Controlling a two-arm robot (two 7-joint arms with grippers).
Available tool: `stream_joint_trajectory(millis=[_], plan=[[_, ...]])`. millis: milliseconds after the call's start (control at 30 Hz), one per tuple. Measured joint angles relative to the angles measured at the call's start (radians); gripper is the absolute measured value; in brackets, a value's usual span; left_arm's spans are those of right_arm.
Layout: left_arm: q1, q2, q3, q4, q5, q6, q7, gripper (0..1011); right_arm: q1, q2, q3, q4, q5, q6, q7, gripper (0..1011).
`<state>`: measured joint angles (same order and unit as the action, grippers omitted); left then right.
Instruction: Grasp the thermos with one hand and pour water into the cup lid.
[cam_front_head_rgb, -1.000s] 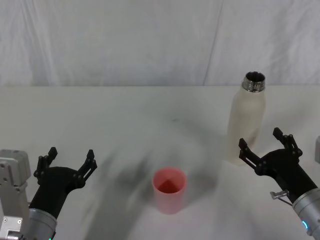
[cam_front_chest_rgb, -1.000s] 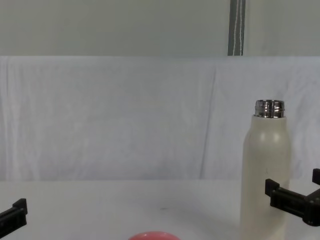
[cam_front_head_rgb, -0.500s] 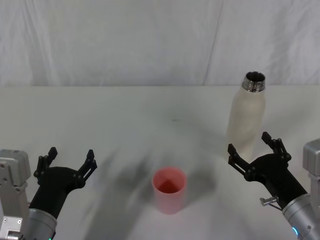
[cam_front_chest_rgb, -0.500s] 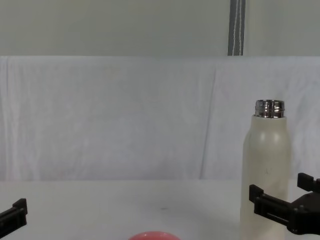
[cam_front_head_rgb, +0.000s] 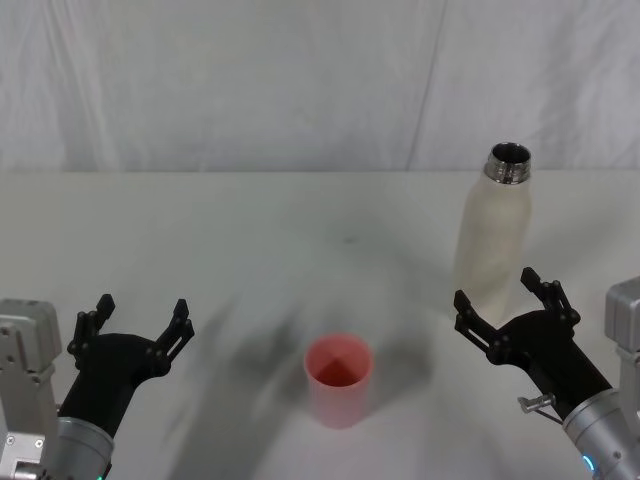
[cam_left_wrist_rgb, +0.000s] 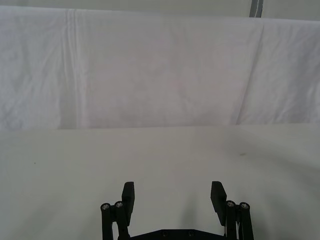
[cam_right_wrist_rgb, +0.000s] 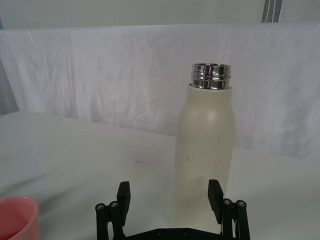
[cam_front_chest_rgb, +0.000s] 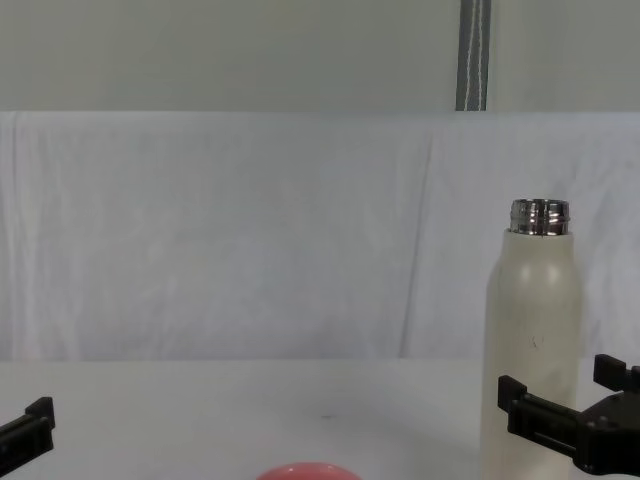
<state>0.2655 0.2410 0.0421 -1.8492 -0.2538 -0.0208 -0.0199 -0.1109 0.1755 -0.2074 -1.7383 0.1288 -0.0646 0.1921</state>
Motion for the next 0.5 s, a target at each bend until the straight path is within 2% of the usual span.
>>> stream_joint_trajectory(millis=[500], plan=[[0.000,0.000,0.000,0.000,0.000,0.000,0.000,1001,0.003,0.000,0.004,0.004,0.013,0.002,0.006,1000]])
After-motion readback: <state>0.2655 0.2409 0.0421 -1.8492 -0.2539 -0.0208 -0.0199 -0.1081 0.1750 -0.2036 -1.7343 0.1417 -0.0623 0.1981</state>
